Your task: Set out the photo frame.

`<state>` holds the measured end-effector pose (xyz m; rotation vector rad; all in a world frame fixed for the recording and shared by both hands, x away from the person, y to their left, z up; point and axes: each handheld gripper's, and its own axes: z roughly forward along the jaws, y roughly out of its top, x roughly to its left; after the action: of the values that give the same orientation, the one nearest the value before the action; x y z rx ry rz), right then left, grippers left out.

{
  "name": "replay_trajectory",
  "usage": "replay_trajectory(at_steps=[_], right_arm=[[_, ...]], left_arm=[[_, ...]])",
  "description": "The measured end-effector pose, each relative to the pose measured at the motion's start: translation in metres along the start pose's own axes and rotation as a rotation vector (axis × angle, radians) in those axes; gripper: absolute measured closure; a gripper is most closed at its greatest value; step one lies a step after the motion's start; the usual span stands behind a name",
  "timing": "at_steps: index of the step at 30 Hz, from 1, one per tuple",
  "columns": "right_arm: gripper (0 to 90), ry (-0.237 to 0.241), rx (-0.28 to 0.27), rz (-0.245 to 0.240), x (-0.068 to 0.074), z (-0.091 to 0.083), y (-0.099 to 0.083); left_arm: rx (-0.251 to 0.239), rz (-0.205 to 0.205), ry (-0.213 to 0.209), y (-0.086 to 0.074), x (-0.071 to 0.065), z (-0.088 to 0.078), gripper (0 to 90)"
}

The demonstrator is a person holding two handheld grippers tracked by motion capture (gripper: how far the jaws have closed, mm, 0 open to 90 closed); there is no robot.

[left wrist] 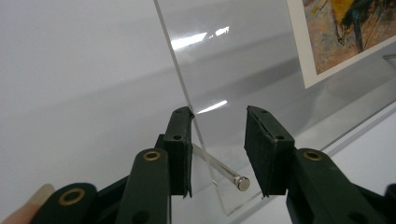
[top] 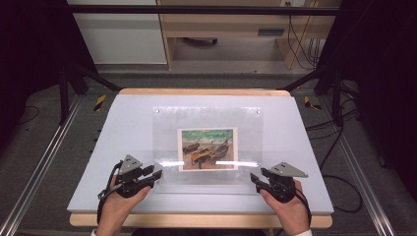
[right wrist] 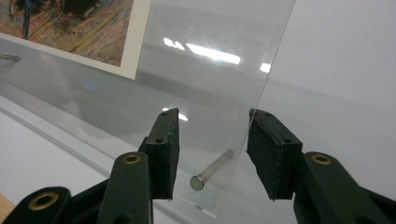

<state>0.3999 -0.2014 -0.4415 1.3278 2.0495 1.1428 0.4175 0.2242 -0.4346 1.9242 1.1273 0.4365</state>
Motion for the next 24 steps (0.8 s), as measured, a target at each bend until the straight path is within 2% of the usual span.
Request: replay_trajectory(at_steps=[24], right_arm=[[64.9, 0.001, -0.001, 0.011, 0.0000, -0.0075, -0.0083]], left_arm=[[0.009, 0.001, 0.005, -0.0072, -0.0037, -0.0046, 67.1]])
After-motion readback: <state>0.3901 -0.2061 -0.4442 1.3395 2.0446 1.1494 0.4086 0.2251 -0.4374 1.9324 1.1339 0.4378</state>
